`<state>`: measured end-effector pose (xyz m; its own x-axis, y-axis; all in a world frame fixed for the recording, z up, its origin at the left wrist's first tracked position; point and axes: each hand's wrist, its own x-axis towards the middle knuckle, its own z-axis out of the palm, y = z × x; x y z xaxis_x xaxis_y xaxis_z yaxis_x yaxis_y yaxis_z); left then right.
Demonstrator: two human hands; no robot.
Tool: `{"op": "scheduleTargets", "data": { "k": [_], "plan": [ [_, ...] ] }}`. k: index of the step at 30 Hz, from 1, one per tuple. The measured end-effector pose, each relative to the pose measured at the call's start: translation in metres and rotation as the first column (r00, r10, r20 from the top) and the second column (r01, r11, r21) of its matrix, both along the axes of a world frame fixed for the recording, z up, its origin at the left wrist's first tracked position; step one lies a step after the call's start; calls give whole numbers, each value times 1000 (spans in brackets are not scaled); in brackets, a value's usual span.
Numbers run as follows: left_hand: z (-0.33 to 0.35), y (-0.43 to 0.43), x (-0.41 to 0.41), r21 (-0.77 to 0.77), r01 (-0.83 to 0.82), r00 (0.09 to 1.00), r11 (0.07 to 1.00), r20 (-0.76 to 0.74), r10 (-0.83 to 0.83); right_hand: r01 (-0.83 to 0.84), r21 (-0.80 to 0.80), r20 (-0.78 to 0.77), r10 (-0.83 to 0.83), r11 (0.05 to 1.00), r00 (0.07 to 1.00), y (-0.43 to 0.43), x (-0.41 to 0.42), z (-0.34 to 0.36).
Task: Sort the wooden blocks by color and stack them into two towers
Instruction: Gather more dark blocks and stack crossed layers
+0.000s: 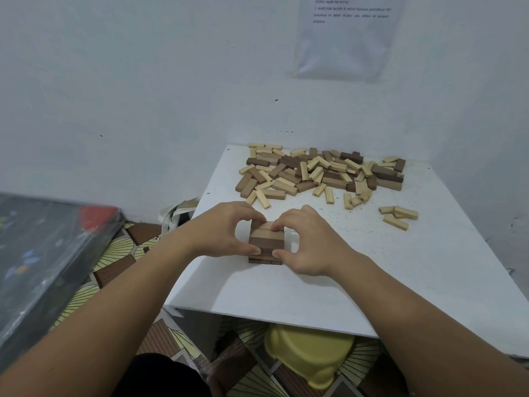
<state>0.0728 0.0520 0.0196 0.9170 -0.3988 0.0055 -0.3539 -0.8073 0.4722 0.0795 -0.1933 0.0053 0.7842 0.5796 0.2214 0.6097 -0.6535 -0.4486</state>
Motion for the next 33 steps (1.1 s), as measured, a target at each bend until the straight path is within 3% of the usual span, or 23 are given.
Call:
{"op": "scheduleTargets", "data": {
  "k": [33],
  "plan": [
    [6,-10,-5,118,2,998,993,-70,6,-12,-8,-74,11,1000,997,-2,-1,-5]
  ]
}}
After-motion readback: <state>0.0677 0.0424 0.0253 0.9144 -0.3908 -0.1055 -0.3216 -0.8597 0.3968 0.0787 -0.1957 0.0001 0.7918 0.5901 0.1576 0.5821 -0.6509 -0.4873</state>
